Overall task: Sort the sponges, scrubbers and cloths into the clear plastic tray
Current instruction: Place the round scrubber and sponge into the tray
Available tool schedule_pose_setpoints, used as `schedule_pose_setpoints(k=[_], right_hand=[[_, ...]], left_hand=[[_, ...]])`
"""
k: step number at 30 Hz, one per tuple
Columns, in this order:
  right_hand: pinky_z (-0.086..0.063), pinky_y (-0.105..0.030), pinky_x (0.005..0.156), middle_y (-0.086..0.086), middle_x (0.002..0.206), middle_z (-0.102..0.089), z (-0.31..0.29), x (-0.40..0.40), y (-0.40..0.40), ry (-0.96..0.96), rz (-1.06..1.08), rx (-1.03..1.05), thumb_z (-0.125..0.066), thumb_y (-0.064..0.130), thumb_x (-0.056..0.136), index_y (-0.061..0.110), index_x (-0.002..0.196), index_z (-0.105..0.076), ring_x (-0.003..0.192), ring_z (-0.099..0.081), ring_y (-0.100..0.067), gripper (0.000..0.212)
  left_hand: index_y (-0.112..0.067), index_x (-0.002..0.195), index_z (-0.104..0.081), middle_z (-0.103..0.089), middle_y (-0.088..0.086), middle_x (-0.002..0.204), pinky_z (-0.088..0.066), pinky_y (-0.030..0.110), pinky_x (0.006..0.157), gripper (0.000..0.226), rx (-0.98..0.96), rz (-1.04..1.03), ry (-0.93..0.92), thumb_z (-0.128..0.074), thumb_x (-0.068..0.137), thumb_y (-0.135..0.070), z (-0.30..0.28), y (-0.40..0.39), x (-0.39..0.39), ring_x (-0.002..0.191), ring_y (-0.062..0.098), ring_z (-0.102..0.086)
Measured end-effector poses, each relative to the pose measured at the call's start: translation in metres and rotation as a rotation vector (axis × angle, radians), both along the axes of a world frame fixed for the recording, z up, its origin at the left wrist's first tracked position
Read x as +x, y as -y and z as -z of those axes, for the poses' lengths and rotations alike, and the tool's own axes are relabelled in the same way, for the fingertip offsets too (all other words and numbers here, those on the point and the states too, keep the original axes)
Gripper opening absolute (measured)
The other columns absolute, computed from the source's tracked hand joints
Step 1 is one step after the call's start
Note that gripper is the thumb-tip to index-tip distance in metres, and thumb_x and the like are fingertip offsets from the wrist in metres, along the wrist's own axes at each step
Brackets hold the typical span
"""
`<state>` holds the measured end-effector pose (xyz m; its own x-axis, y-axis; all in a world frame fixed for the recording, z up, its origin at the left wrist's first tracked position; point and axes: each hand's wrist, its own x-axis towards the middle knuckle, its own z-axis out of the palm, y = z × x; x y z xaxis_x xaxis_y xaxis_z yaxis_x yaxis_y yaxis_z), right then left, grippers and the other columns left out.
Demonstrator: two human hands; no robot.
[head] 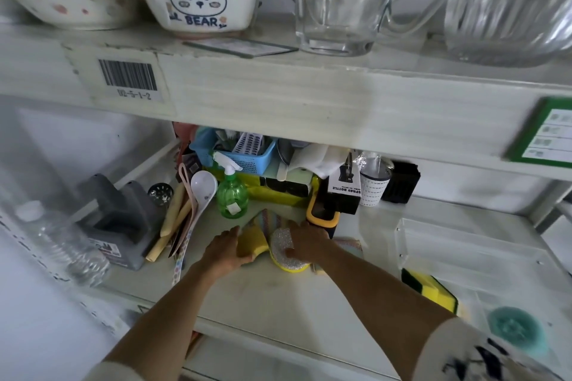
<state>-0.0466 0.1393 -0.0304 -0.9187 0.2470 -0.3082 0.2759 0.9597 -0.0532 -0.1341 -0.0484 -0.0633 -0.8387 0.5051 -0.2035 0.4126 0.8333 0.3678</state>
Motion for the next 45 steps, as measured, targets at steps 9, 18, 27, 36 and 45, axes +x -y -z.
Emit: schedule_pose_setpoints(k=[9,18,27,36,45], right_hand=[[-0.051,-0.043,0.090,-0.017,0.141,-0.030,-0.001,0.014,0.009,-0.121,0.091,-0.014,-0.071,0.045,0.081,0.004,0.132,-0.044,0.113,-0.057,-0.036,0.070],[-0.050,-0.040,0.084,-0.015,0.124,-0.051,-0.011,0.035,0.013,-0.291,0.101,-0.143,-0.071,0.044,0.081,0.008,0.121,-0.049,0.108,-0.059,-0.035,0.058],[-0.046,-0.035,0.072,-0.012,0.103,-0.066,-0.049,0.074,-0.013,-0.512,0.211,-0.315,-0.066,0.045,0.082,0.014,0.106,-0.054,0.097,-0.063,-0.032,0.041],[-0.044,-0.036,0.070,-0.014,0.108,-0.063,-0.081,0.149,-0.095,-0.817,0.480,-0.256,-0.060,0.037,0.086,0.011,0.106,-0.053,0.099,-0.062,-0.035,0.033],[-0.046,-0.036,0.071,-0.014,0.110,-0.060,-0.085,0.240,-0.183,-0.833,0.682,-0.155,-0.058,0.038,0.088,0.014,0.109,-0.055,0.099,-0.061,-0.036,0.033]], left_hand=[[-0.009,0.124,-0.050,-0.049,0.015,0.120,-0.049,0.042,0.087,0.078,-0.016,-0.066,-0.202,-0.075,0.064,-0.053,0.010,0.004,0.021,0.115,0.034,-0.049],[-0.003,0.105,-0.054,-0.056,0.018,0.105,-0.051,0.042,0.071,0.065,0.237,-0.205,-0.228,-0.086,0.060,-0.036,0.013,0.016,0.042,0.094,0.038,-0.060],[-0.002,0.103,-0.051,-0.063,0.020,0.092,-0.044,0.039,0.068,0.037,0.687,-0.290,-0.251,-0.067,0.082,-0.028,-0.027,-0.013,0.074,0.085,0.037,-0.061],[-0.008,0.108,-0.050,-0.055,0.003,0.086,-0.037,0.029,0.067,0.033,0.915,-0.052,-0.084,-0.060,0.082,-0.026,-0.078,-0.112,0.147,0.075,0.019,-0.054],[-0.015,0.092,-0.045,-0.052,-0.004,0.068,-0.041,0.016,0.057,0.033,0.906,0.228,-0.013,-0.062,0.075,-0.038,-0.095,-0.218,0.233,0.061,0.011,-0.053]])
